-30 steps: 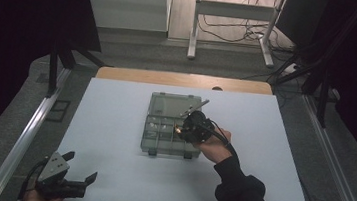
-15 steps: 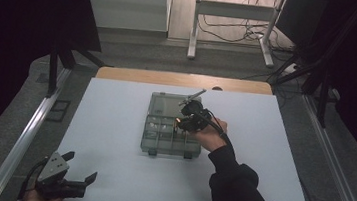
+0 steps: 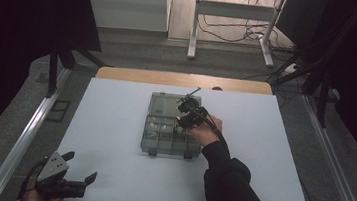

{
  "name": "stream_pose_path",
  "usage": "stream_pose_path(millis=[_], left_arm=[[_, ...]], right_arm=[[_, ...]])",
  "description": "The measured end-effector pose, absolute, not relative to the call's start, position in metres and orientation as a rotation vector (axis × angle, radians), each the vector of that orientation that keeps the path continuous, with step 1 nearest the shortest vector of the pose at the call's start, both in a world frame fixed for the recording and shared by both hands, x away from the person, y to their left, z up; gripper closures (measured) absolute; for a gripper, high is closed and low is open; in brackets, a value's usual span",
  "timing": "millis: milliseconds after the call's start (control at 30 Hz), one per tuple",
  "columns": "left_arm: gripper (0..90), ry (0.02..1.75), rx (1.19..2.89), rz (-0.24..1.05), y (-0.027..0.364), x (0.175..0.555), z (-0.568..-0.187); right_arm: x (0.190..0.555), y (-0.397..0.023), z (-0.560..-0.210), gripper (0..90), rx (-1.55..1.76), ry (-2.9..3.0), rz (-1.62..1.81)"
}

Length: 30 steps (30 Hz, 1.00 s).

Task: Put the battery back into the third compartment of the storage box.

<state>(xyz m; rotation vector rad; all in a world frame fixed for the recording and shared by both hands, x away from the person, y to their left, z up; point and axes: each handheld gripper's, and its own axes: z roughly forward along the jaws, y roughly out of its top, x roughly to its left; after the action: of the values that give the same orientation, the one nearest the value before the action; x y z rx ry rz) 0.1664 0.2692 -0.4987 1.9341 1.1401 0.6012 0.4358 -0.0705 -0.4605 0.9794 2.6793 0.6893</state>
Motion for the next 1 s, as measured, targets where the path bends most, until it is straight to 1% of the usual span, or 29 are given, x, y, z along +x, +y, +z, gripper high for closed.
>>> stream_pose_path(millis=[200, 300, 400, 567, 767, 1000], left_arm=[[1.8, 1.137, 1.934, 0.601, 0.269, 0.166, -0.499], [1.8, 1.136, 1.934, 0.601, 0.269, 0.166, -0.499], [1.8, 1.137, 1.934, 0.6, 0.269, 0.166, -0.499], [1.8, 1.135, 1.938, 0.602, 0.269, 0.166, -0.499], [1.8, 1.135, 1.939, 0.602, 0.269, 0.166, -0.499], [1.8, 1.134, 1.943, 0.605, 0.268, 0.166, -0.499]], right_arm=[[0.439, -0.064, -0.471, 76.1, 1.008, 2.681, 0.646], [0.438, -0.062, -0.475, 73.5, 1.018, 2.67, 0.65], [0.438, -0.063, -0.473, 62.2, 1.008, 2.658, 0.679], [0.434, -0.064, -0.468, 49.4, 0.968, 2.644, 0.704], [0.428, -0.068, -0.463, 36.2, 0.901, 2.691, 0.75], [0.419, -0.08, -0.457, 23.7, 0.855, 2.711, 0.795]])
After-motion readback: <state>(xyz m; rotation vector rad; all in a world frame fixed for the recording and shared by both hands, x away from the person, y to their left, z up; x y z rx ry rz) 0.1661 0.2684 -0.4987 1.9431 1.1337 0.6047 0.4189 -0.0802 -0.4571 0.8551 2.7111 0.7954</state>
